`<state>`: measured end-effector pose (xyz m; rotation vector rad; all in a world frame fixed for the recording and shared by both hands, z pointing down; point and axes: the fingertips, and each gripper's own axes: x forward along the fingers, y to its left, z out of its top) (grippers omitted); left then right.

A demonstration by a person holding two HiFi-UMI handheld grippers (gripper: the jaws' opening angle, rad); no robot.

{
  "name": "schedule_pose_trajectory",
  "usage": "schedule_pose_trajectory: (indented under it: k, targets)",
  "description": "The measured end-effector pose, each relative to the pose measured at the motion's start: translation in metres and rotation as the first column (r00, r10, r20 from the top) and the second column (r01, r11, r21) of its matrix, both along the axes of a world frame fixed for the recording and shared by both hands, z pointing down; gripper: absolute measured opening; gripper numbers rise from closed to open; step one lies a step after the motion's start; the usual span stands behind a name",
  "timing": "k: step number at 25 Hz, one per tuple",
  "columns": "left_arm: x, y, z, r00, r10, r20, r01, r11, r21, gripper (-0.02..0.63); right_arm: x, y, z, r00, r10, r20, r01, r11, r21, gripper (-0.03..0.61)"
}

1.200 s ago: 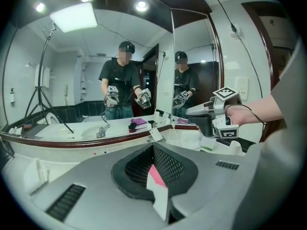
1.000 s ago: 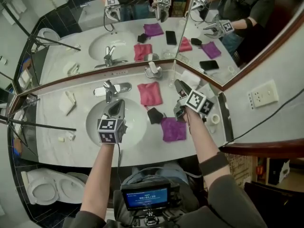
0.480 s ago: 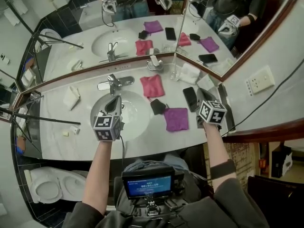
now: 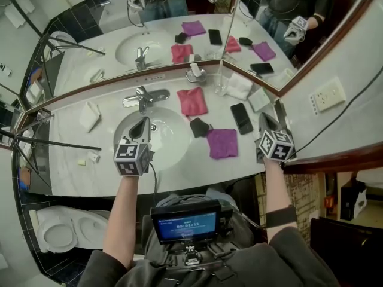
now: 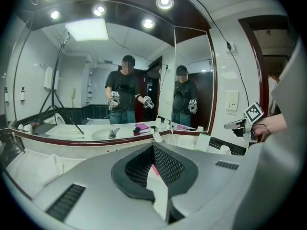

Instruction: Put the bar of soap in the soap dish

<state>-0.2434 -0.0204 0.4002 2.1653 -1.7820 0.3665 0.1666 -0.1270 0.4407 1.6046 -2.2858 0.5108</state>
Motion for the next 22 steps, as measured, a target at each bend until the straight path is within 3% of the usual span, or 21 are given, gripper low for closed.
schedule_pose_trajectory:
  k: [13, 22]
  targets:
    - [0.000, 0.018, -0.002, 0.998, -0.027, -0.049, 0.026, 0.999, -0.020, 0.000, -0.002, 0.013, -0.006, 0.999, -0.042, -0.014, 0.042, 0.999, 0.018, 0.014]
    - [-0.010, 0.025, 0.006, 0.999, -0.039, -0.023, 0.039, 0.999, -0.016, 0.000, -0.007, 0.017, -0.007, 0.998, -0.064, -0.020, 0.065, 0.998, 0.018, 0.014]
